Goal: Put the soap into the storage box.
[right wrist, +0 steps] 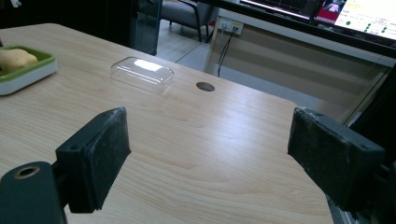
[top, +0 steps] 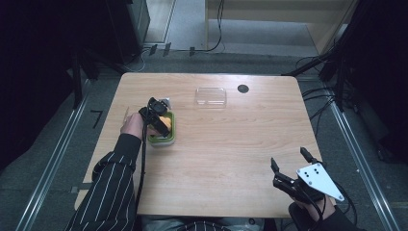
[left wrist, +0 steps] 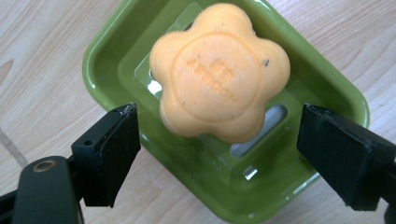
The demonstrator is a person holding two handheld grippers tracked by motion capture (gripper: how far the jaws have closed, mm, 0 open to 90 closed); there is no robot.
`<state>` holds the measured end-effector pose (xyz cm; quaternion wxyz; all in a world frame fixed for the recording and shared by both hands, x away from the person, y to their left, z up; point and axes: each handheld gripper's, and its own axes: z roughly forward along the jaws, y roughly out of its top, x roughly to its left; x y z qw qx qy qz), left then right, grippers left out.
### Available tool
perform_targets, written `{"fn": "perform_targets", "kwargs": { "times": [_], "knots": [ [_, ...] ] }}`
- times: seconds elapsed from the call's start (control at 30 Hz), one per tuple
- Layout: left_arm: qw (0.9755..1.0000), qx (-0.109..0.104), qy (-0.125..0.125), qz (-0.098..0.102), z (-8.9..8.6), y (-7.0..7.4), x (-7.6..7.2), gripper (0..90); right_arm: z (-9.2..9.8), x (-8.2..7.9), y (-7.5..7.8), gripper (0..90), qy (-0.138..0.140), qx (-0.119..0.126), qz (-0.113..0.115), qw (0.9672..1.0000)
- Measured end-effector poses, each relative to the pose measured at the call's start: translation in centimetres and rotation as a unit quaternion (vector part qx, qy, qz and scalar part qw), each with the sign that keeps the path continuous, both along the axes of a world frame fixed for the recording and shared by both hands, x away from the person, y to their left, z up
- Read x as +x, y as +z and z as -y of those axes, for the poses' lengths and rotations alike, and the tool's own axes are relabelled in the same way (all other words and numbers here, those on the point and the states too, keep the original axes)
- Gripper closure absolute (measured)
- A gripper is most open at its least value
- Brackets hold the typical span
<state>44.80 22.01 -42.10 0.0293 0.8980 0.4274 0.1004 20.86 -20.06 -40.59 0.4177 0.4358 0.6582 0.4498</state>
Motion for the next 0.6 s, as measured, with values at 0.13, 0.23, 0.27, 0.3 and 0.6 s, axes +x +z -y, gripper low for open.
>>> {"fn": "perform_targets", "kwargs": {
  "times": [0.13,0.23,0.27,0.3,0.6],
  "knots": [
    [0.9999,-0.006,0.011,-0.009,-0.1,0.4,-0.5,9.0,0.0,0.0,0.0,13.4,0.001,-0.001,-0.001,1.0],
    [0.9997,-0.005,0.013,-0.017,-0.2,0.7,-0.9,6.3,-0.1,0.0,0.0,13.4,0.001,0.001,-0.002,1.0],
    [0.9997,-0.004,0.014,-0.017,-0.3,0.8,-1.0,5.2,-0.1,0.0,0.0,13.4,0.001,0.0,-0.002,1.0],
    [0.9997,-0.005,0.016,-0.019,-0.3,0.9,-1.2,4.1,-0.1,0.0,0.0,13.4,0.001,-0.001,-0.002,1.0],
    [0.9991,0.001,0.022,-0.037,-0.4,1.2,-2.7,0.0,-0.1,0.1,0.0,13.4,0.002,-0.001,-0.001,1.0]
  ]
}}
